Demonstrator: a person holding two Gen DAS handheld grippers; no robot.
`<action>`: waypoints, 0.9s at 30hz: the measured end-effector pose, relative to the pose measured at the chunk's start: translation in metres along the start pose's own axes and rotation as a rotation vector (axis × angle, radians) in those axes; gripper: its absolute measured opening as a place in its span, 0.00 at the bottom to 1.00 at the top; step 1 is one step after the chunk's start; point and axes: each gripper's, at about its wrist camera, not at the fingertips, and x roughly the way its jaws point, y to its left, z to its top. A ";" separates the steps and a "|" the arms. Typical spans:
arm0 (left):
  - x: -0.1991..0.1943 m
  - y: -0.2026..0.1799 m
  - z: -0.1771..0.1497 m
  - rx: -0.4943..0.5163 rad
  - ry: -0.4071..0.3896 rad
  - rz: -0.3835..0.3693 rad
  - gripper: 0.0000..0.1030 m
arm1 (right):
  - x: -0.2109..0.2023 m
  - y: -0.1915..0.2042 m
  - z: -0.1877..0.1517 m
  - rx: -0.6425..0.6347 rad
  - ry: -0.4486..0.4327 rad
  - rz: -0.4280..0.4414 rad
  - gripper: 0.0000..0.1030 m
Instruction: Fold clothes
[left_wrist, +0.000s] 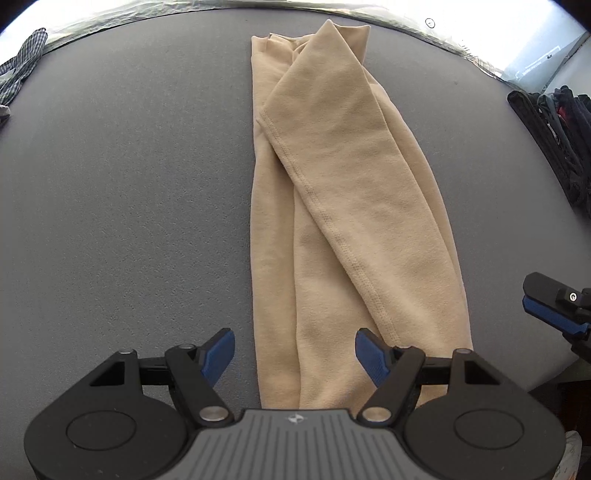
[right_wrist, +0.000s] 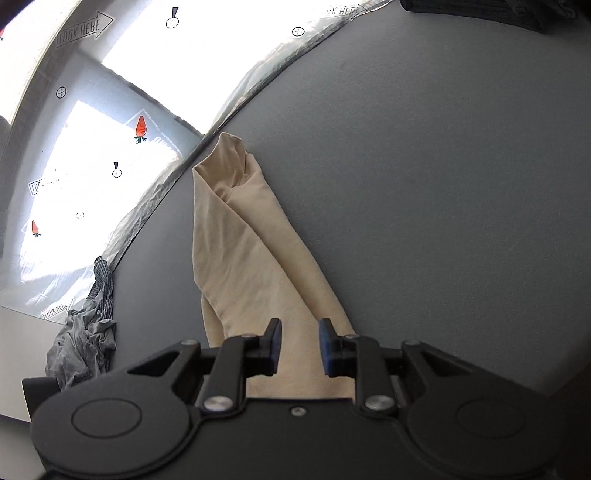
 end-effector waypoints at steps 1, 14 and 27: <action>0.002 -0.001 0.005 -0.004 -0.008 0.000 0.71 | 0.001 0.003 0.004 -0.019 -0.011 0.003 0.22; 0.000 0.025 0.093 -0.124 -0.146 -0.040 0.71 | 0.077 0.046 0.103 -0.232 -0.084 -0.015 0.12; 0.062 -0.025 0.280 0.036 -0.194 -0.138 0.70 | 0.219 0.057 0.198 -0.239 0.046 -0.021 0.13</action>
